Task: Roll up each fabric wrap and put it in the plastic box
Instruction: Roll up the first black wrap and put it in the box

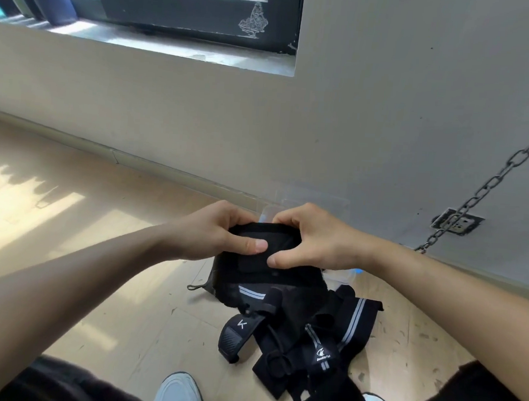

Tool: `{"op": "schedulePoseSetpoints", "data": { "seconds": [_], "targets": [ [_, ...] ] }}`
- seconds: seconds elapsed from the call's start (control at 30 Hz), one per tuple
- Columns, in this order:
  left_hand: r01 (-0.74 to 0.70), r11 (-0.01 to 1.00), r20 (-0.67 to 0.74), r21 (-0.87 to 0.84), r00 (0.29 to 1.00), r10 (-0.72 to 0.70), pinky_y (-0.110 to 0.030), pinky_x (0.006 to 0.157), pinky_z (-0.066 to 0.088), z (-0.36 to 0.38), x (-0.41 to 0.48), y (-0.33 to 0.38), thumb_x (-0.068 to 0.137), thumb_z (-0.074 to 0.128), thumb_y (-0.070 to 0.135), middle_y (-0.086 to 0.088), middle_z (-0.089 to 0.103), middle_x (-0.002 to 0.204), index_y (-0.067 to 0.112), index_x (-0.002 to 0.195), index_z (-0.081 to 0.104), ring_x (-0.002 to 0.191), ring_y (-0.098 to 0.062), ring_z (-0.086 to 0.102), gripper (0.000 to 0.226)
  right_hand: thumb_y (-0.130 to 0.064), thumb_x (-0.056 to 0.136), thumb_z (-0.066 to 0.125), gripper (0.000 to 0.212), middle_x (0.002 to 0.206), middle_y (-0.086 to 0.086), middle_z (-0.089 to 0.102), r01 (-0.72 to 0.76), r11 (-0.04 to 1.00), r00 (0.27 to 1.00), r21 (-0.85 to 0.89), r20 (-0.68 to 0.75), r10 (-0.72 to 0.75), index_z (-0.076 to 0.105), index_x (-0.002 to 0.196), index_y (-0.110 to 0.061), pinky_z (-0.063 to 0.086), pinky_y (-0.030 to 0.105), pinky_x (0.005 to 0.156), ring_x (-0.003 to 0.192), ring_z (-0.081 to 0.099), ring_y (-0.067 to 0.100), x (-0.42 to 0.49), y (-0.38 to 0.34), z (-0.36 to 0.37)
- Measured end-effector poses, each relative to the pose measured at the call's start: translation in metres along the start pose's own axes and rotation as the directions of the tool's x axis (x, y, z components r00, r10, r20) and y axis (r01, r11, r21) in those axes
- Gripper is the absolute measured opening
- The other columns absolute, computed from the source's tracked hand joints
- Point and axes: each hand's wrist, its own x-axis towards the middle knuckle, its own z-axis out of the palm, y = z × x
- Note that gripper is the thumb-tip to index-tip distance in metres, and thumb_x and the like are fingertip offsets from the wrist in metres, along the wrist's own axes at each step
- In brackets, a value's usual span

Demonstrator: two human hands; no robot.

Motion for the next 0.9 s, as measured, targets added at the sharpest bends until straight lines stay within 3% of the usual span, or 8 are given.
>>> {"op": "schedulePoseSetpoints", "data": {
  "seconds": [0.1, 0.33, 0.4, 0.5, 0.57, 0.67, 0.77, 0.9],
  "targets": [
    [0.009, 0.999, 0.0, 0.037, 1.0, -0.009, -0.031, 0.07, 0.05, -0.004, 0.0, 0.001, 0.089, 0.077, 0.029, -0.01, 0.069, 0.081, 0.0, 0.092, 0.07, 0.078, -0.019, 0.066, 0.03, -0.01, 0.079, 0.08, 0.015, 0.073, 0.0, 0.067, -0.029, 0.999, 1.0, 0.023, 0.0, 0.029, 0.068, 0.087, -0.013, 0.051, 0.029, 0.062, 0.066, 0.064, 0.01, -0.001, -0.001, -0.006],
    [0.121, 0.971, 0.065, 0.205, 0.988, -0.137, -0.052, 0.1, 0.051, -0.022, -0.006, -0.01, 0.085, 0.079, 0.042, -0.015, 0.076, 0.106, 0.006, 0.103, 0.073, 0.106, -0.033, 0.071, 0.041, -0.015, 0.082, 0.08, 0.013, 0.079, -0.004, 0.071, -0.14, 0.989, 0.983, -0.041, 0.115, 0.144, 0.069, 0.085, -0.019, 0.052, 0.023, 0.066, 0.074, 0.068, 0.009, -0.009, 0.006, -0.036],
    [0.134, 0.966, 0.041, 0.222, 0.988, -0.146, -0.047, 0.094, 0.053, -0.028, -0.007, -0.011, 0.09, 0.076, 0.039, -0.012, 0.076, 0.101, 0.004, 0.099, 0.071, 0.095, -0.021, 0.071, 0.037, -0.019, 0.083, 0.08, 0.014, 0.085, 0.003, 0.074, -0.184, 0.975, 0.967, -0.124, 0.153, 0.202, 0.069, 0.089, -0.015, 0.053, 0.027, 0.07, 0.076, 0.068, 0.011, -0.011, 0.012, -0.043],
    [0.072, 0.989, 0.006, 0.131, 0.997, -0.073, -0.025, 0.08, 0.05, -0.025, -0.005, -0.006, 0.096, 0.07, 0.024, 0.002, 0.073, 0.084, 0.005, 0.089, 0.071, 0.083, -0.008, 0.065, 0.02, -0.021, 0.084, 0.08, 0.014, 0.091, 0.003, 0.075, -0.236, 0.957, 0.944, -0.168, 0.194, 0.267, 0.07, 0.093, -0.016, 0.053, 0.028, 0.076, 0.081, 0.07, 0.014, -0.014, 0.022, -0.049],
    [0.008, 0.999, -0.021, 0.042, 1.0, -0.007, -0.026, 0.081, 0.053, -0.017, -0.003, 0.0, 0.096, 0.07, 0.021, -0.005, 0.076, 0.09, 0.006, 0.092, 0.073, 0.087, -0.012, 0.067, 0.015, -0.024, 0.085, 0.08, 0.019, 0.099, -0.002, 0.076, -0.227, 0.971, 0.947, -0.073, 0.215, 0.237, 0.07, 0.101, -0.019, 0.055, 0.027, 0.083, 0.092, 0.072, 0.013, -0.014, 0.022, -0.043],
    [-0.101, 0.995, -0.087, -0.02, 0.991, 0.099, -0.036, 0.085, 0.054, -0.003, 0.001, 0.009, 0.093, 0.074, 0.025, -0.022, 0.074, 0.101, -0.001, 0.104, 0.072, 0.093, -0.02, 0.068, 0.029, -0.026, 0.088, 0.078, 0.026, 0.107, 0.0, 0.074, -0.144, 0.977, 0.983, 0.157, 0.138, 0.123, 0.069, 0.109, -0.015, 0.055, 0.033, 0.095, 0.099, 0.071, 0.013, -0.006, 0.014, -0.023],
    [-0.138, 0.989, -0.147, -0.059, 0.981, 0.128, -0.024, 0.076, 0.054, 0.005, 0.003, 0.016, 0.089, 0.07, 0.025, -0.004, 0.077, 0.091, 0.007, 0.1, 0.074, 0.085, -0.014, 0.07, 0.022, -0.021, 0.086, 0.08, 0.016, 0.088, 0.003, 0.066, -0.064, 0.962, 0.998, 0.265, 0.037, 0.056, 0.067, 0.091, -0.013, 0.05, 0.039, 0.082, 0.085, 0.064, 0.016, -0.001, 0.004, -0.016],
    [-0.059, 0.997, -0.08, -0.053, 0.995, 0.055, -0.024, 0.08, 0.054, -0.006, -0.002, 0.011, 0.094, 0.067, 0.022, -0.004, 0.076, 0.099, 0.003, 0.105, 0.069, 0.093, -0.016, 0.071, 0.023, -0.011, 0.085, 0.078, 0.017, 0.076, 0.001, 0.062, -0.051, 0.952, 0.997, 0.301, -0.048, 0.068, 0.064, 0.078, -0.016, 0.043, 0.031, 0.072, 0.075, 0.059, 0.015, -0.004, 0.004, -0.04]
  ]
}}
